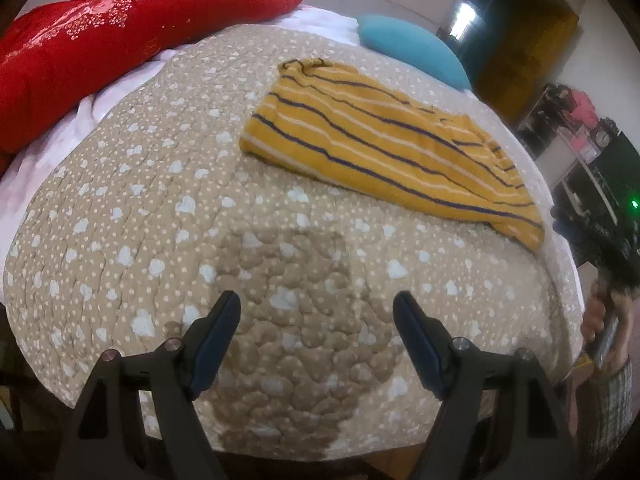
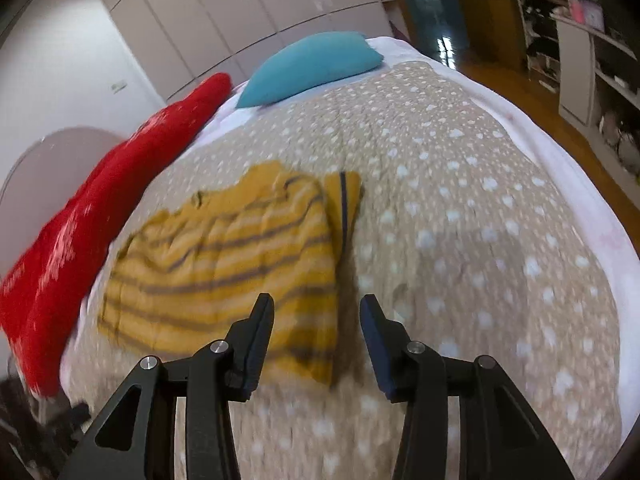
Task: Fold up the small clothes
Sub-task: 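Release the folded sweater and withdraw both grippers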
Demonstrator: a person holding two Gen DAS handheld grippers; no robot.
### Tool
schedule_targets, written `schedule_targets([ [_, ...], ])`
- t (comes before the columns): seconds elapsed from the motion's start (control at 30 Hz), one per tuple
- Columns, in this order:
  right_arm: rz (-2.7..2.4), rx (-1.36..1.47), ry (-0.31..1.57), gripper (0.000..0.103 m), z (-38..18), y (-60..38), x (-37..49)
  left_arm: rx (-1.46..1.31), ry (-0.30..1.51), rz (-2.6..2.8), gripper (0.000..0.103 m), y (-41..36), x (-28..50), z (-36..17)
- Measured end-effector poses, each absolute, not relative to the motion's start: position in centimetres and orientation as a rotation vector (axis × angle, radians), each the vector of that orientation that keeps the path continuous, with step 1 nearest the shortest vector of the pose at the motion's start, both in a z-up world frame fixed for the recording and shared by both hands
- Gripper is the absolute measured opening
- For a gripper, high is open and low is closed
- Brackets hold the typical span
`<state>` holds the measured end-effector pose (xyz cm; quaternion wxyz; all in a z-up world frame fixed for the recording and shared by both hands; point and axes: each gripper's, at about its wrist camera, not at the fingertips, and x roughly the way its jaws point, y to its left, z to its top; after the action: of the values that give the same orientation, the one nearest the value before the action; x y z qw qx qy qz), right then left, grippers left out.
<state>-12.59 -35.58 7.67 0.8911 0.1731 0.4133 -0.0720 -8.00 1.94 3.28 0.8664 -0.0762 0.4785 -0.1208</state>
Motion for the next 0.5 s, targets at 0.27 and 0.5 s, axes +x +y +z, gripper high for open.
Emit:
schedule_targets([
  [0.27,-0.196,0.231,0.809,0.055,5.4,-30.7,-17.5,-0.074,0.998,-0.203,0.081,0.7,-7.8,2.2],
  [0.5,-0.187,0.156,0.879,0.06,1.9,-27.8,-16.9,0.005,1.01,-0.147,0.081,0.7,-7.5,0.7],
])
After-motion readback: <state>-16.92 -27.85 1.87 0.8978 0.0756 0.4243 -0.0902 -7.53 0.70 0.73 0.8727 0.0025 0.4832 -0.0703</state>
